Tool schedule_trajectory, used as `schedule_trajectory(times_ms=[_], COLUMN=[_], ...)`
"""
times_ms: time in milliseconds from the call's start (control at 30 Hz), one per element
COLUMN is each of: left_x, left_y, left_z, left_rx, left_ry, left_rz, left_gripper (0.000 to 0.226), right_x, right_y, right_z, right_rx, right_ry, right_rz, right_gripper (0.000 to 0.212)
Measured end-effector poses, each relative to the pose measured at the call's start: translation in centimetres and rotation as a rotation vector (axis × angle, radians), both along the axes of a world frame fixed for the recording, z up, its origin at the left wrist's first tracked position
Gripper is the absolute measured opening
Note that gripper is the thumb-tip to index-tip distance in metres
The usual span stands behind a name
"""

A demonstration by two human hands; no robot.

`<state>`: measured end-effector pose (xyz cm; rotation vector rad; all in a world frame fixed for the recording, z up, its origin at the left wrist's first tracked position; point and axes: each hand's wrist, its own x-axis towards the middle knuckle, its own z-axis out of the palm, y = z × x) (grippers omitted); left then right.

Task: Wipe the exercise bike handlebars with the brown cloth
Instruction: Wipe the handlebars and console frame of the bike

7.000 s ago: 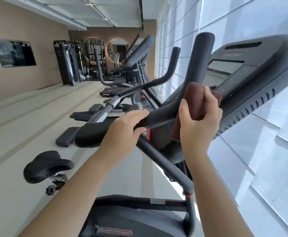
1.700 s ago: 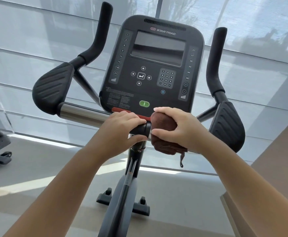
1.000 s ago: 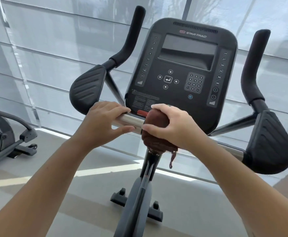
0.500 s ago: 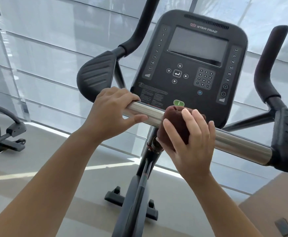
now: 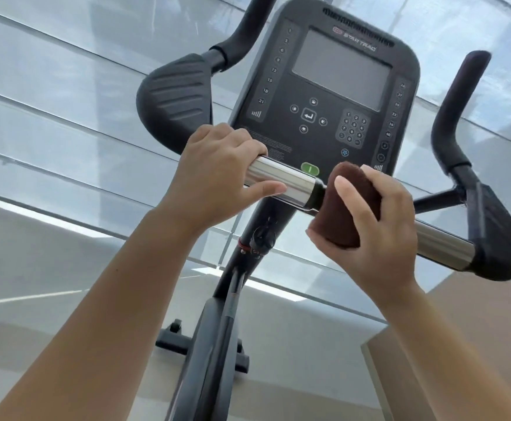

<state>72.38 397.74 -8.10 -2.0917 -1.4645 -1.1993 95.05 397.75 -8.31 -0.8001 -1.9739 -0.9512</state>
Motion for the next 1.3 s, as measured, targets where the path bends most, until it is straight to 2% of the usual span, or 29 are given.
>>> schedule_trajectory(times_ms=[167,300,433,567,667,767,833,933,1067,1200,1300], left_x=[0.0,-0.1,-0.3,-1.2,-2.6,-3.4,-3.6,-4.5,-5.9,-6.4,-6.3], left_y=[-0.2,-0.5,-0.7,-0.9,-1.3,-1.5,-1.5,-1.5,-2.1,-2.3,-2.0], left_z=[0.1,0.4,0.4,0.9,0.6,0.1,0.2,0.2,-0.6,-0.6,-0.9], left_rx=[-0.016,-0.038,-0.054,-0.102,-0.055,-0.024,-0.026,-0.035,-0.027,-0.002,0.026], left_ry=[-0.009,-0.003,0.019,0.073,0.092,0.093,0.037,-0.056,-0.005,-0.055,-0.113], left_rz=[-0.003,-0.027,-0.037,-0.037,0.021,0.026,0.033,0.052,0.094,0.065,0.053], left_gripper=[0.063,0.055,0.050,0.050,0.049,0.049,0.052,0.053,0.066,0.055,0.048], right_x=[-3.2,-1.4,-3.2,-5.5,-4.5,-5.3,-7.8,-11.6,-9.8,-8.0,-10.5], right_y=[-0.2,0.1,1.5,2.5,2.8,3.0,3.3,3.5,4.0,4.5,5.1], right_z=[3.4,5.9,7.3,8.3,8.6,8.3,7.9,7.2,7.2,8.3,8.4], right_rx=[-0.508,-0.792,-0.946,-1.056,-1.113,-1.065,-1.037,-0.994,-1.028,-1.163,-1.206], right_ry=[0.007,-0.052,-0.101,-0.143,-0.167,-0.146,-0.080,-0.109,-0.143,-0.116,-0.120], right_rz=[0.117,0.064,0.056,0.123,0.168,0.179,0.239,0.306,0.277,0.230,0.257], right_gripper=[0.081,0.080,0.071,0.072,0.072,0.071,0.073,0.078,0.082,0.071,0.074])
